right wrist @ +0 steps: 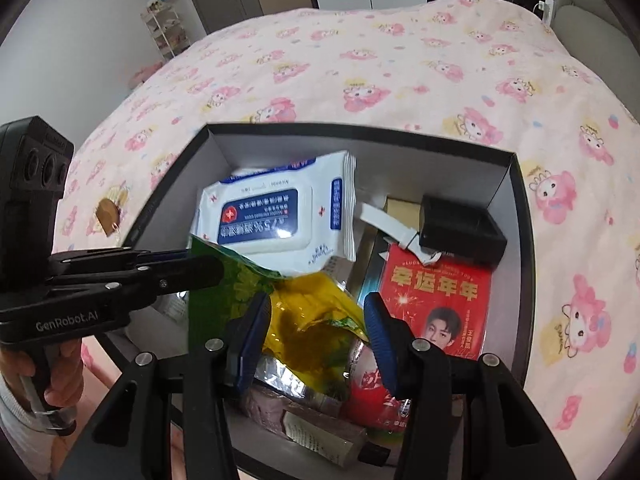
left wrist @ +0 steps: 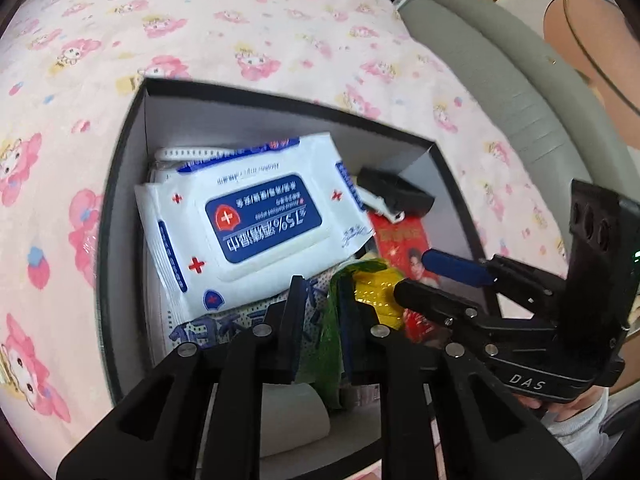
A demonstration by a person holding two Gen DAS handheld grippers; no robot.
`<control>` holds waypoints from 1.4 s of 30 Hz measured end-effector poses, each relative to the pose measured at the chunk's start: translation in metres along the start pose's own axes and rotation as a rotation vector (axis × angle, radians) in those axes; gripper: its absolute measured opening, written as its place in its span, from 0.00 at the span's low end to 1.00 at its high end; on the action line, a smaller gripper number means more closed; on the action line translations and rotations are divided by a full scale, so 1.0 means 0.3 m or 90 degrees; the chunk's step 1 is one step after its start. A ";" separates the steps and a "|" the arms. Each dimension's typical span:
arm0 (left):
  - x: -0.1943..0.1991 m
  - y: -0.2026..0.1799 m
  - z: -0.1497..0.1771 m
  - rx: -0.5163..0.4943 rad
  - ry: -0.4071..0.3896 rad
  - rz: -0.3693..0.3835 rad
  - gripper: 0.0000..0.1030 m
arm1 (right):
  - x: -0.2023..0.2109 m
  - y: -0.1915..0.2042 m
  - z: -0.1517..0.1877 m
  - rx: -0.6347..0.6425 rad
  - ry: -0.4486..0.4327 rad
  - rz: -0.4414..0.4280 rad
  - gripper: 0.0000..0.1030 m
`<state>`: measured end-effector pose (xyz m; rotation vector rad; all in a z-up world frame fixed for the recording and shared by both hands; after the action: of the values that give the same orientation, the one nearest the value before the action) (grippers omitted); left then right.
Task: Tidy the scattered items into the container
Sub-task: 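Carry the snack bag with both grippers and lower it into the box, then open both grippers and withdraw them toward the wooden comb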
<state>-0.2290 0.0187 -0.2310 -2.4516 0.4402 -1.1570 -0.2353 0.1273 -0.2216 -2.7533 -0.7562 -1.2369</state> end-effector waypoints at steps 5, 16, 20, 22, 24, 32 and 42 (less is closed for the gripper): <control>-0.027 0.018 0.007 -0.001 0.011 -0.012 0.14 | -0.024 -0.005 0.006 0.003 0.007 0.007 0.43; -0.004 0.018 0.012 -0.018 0.001 -0.032 0.17 | -0.025 0.014 0.009 0.007 -0.005 0.019 0.43; 0.074 -0.010 -0.016 -0.050 -0.036 -0.048 0.17 | 0.018 0.037 -0.026 0.030 -0.041 0.035 0.43; 0.132 -0.032 -0.036 -0.067 -0.062 -0.055 0.17 | 0.060 0.063 -0.060 0.029 -0.066 0.029 0.43; 0.206 -0.057 -0.058 -0.085 -0.091 -0.065 0.17 | 0.116 0.096 -0.091 0.025 -0.092 0.021 0.43; 0.474 -0.102 -0.102 -0.137 -0.181 -0.117 0.17 | 0.324 0.301 -0.144 0.066 -0.160 -0.020 0.43; 0.759 0.133 -0.087 -0.122 -0.211 -0.226 0.19 | 0.298 0.641 -0.216 0.095 -0.179 -0.109 0.44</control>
<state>-0.1153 -0.1213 -0.0842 -2.9039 0.0163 -0.8332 -0.1450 -0.0191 -0.0819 -2.8185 -1.0770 -0.7816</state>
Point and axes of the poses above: each gripper's, at about its wrist camera, not at the fingertips, and x roughly against the way its jaws point, y to its left, z to its underside, the point moved 8 cm from there along -x, roughly the way its jaws point, and after that the axes turned 15 degrees about -y, right-handed, at the moved point
